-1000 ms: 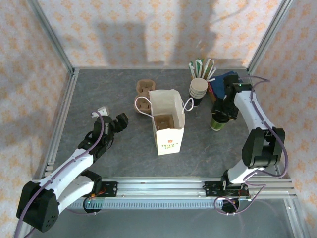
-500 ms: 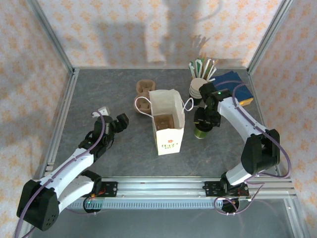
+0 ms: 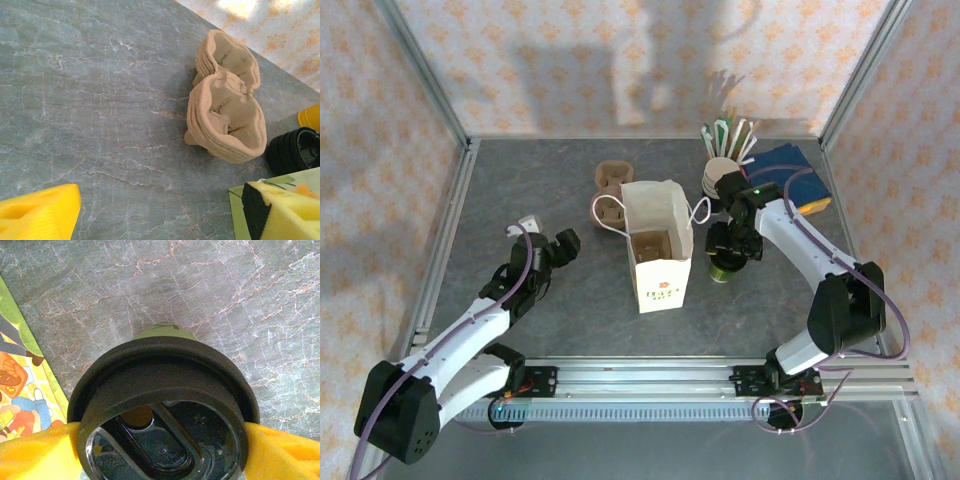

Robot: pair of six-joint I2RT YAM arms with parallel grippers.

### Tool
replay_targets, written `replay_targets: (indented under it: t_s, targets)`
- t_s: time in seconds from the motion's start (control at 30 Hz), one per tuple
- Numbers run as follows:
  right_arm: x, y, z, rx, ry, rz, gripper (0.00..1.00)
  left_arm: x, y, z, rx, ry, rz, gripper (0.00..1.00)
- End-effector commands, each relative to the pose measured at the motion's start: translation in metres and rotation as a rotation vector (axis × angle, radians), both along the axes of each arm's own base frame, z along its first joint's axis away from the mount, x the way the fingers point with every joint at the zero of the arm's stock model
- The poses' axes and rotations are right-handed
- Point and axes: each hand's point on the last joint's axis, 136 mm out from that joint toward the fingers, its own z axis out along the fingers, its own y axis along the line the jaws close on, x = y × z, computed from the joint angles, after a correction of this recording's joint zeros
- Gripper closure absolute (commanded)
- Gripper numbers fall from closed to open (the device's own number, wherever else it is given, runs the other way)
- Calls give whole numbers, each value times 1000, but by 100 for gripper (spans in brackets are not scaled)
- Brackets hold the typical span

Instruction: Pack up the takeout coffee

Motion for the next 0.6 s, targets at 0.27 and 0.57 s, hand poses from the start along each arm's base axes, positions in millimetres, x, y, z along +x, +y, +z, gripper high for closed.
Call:
replay_targets:
  t_s: [0.27,0.57]
  targets:
    - [-11,-2,-2,-22,62,28,23,6,0,10,-27,-37,12,15]
    - [-6,0,-5,-17,68,36,28,7,0,12,-28,-39,11,15]
